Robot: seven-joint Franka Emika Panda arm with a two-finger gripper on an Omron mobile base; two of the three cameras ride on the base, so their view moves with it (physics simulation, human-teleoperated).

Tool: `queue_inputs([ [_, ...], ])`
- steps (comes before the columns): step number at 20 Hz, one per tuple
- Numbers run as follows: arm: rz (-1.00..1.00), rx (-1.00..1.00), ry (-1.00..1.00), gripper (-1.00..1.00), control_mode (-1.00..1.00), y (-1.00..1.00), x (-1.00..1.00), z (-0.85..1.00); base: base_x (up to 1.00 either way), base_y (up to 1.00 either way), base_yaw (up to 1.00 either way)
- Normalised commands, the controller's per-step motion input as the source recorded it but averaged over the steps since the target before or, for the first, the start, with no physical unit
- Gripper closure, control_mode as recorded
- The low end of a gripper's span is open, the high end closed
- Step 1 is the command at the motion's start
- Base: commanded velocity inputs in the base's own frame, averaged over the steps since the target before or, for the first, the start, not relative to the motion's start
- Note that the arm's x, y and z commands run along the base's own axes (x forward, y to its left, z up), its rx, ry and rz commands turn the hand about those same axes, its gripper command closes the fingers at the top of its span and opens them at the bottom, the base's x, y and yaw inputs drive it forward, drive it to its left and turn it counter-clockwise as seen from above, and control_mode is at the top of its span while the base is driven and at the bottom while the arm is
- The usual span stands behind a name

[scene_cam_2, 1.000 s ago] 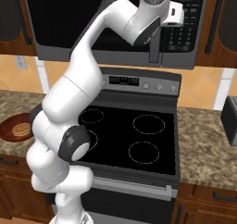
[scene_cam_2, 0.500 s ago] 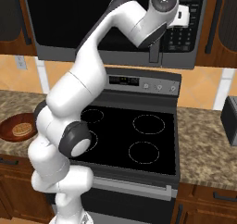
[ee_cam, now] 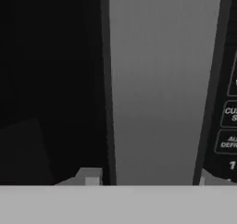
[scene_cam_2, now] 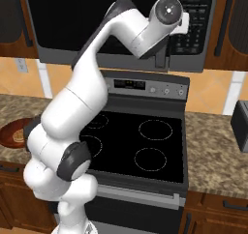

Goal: Open the microwave, place the bowl with waffle inside the microwave, then close the microwave door and turn it on.

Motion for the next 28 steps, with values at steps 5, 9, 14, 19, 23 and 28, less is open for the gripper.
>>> queue_inputs([
  [5, 0.11, 0.01, -0.01, 1.0, -1.0, 1.0, -0.73, 0.04, 0.0, 0.0, 0.0],
  [9, 0.0, 0.0, 0.0, 1.0, -1.0, 1.0, -0.82, 0.27, 0.0, 0.0, 0.0],
  [14, 0.0, 0.04, 0.1, 1.0, -1.0, 0.6, -0.99, 0.75, 0.0, 0.0, 0.0],
  [19, 0.01, 0.09, 0.27, 1.0, -1.0, 0.85, -1.0, 0.64, 0.0, 0.0, 0.0],
  [23, 0.04, 0.1, 0.24, 1.0, -1.0, 1.0, -1.0, 0.44, 0.0, 0.0, 0.0],
  [28, 0.0, 0.13, 0.21, 1.0, -1.0, 1.0, -1.0, 0.19, 0.0, 0.0, 0.0],
])
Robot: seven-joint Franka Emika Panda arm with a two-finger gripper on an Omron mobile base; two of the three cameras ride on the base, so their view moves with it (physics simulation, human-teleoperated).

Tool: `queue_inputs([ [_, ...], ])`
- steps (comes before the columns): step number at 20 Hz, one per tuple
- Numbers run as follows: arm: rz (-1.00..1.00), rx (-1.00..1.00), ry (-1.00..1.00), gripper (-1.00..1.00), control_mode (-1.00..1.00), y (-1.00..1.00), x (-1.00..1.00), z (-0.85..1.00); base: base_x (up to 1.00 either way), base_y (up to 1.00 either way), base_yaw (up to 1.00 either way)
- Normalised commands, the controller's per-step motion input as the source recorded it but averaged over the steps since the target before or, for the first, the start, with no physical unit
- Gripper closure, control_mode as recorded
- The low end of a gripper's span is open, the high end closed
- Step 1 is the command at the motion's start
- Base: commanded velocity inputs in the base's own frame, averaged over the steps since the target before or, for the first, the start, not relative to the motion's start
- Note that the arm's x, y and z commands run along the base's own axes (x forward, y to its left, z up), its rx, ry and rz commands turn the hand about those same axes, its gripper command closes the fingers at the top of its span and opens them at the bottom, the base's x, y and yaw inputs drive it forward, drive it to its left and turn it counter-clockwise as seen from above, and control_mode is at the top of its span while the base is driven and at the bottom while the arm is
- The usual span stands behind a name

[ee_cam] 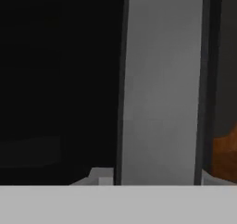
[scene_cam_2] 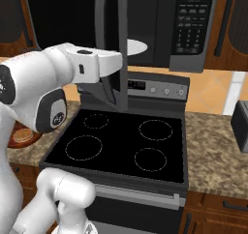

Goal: Open the microwave, place the bowl with waffle inside the microwave, then close the microwave door and turn it on.

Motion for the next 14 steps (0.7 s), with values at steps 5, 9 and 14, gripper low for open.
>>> queue_inputs([
  [5, 0.0, 0.19, 0.17, 1.0, -1.0, 1.0, -0.98, 0.09, 0.0, 0.0, 0.0],
  [9, 0.0, 0.12, 0.07, 1.0, -1.0, 1.0, -0.71, -0.07, 0.0, 0.0, 0.0],
  [14, 0.0, 0.05, 0.01, 1.0, -1.0, 1.0, -0.36, -0.27, 0.0, 0.0, 0.0],
])
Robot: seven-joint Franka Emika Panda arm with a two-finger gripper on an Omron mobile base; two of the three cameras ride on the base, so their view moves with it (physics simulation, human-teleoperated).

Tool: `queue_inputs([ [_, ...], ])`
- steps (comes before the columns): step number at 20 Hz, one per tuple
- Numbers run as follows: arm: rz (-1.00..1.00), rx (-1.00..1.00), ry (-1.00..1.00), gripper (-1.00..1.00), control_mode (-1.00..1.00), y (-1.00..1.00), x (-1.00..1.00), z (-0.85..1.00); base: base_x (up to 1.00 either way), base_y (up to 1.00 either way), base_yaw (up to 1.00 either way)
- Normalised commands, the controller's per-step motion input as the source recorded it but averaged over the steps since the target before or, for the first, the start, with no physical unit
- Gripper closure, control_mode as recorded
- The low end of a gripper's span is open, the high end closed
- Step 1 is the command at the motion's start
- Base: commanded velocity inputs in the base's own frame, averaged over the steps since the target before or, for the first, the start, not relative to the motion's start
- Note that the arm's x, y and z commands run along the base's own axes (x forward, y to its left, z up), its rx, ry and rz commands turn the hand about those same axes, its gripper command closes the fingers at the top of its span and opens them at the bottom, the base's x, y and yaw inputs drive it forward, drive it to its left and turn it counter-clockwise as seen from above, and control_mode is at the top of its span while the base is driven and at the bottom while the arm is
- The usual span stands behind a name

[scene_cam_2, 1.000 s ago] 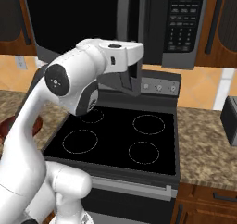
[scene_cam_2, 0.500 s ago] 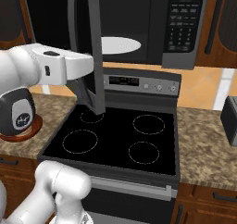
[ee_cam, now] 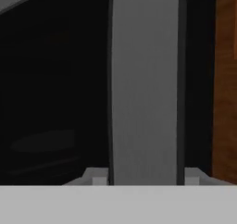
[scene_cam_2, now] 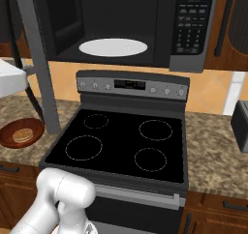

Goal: Open the microwave, place the bowl with waffle inside the microwave, then close the microwave door and turn it on.

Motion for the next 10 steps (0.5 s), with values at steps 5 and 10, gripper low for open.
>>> queue_inputs([
  [5, 0.02, 0.11, 0.02, 1.0, -1.0, 1.0, -0.2, -0.28, 0.0, 0.0, 0.0],
  [10, 0.02, 0.19, 0.0, 1.0, -1.0, 1.0, -0.12, -0.39, 0.0, 0.0, 0.0],
])
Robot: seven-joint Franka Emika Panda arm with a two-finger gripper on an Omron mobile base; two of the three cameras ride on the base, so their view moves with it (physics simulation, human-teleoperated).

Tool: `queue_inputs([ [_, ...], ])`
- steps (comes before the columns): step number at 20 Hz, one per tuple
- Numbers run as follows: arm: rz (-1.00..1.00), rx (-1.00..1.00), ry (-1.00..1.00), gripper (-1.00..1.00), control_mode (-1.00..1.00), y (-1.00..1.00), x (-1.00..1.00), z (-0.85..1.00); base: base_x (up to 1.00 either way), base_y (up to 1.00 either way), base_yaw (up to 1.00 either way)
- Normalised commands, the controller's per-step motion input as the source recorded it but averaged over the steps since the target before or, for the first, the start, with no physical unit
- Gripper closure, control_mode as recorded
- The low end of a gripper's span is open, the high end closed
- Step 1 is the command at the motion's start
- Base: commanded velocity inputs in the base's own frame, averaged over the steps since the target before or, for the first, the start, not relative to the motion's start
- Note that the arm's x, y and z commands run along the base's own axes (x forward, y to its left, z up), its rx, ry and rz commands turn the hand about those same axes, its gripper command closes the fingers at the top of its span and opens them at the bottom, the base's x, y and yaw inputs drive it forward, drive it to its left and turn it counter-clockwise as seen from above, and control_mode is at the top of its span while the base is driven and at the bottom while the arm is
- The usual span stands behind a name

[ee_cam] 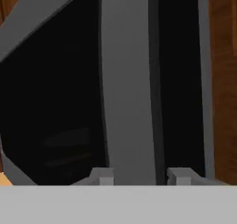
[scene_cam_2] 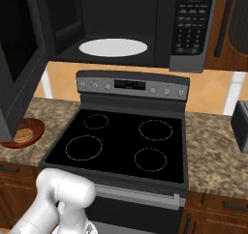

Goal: Open the microwave, place the bowl with waffle inside the microwave, then close the microwave door and turn it on.

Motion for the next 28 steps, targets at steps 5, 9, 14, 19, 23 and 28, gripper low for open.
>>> queue_inputs([
  [5, 0.04, 0.29, 0.0, 1.0, -1.0, 1.0, 0.05, -0.57, 0.0, 0.0, 0.0],
  [9, 0.0, 0.08, -0.01, -1.0, -1.0, -0.02, -0.06, -0.18, 0.0, 0.0, 0.0],
  [14, 0.0, 0.08, -0.09, -1.0, -1.0, -0.97, -0.96, -0.13, 0.0, 0.0, 0.0],
  [19, 0.0, 0.06, -0.03, -1.0, -1.0, -1.0, -1.0, -0.49, 0.0, 0.0, 0.0],
  [23, 0.0, 0.07, -0.09, -1.0, -1.0, -0.91, -1.0, -0.6, 0.0, 0.0, 0.0],
  [28, -0.01, 0.08, -0.04, -1.0, -1.0, -0.81, -1.0, -0.28, 0.0, 0.0, 0.0],
])
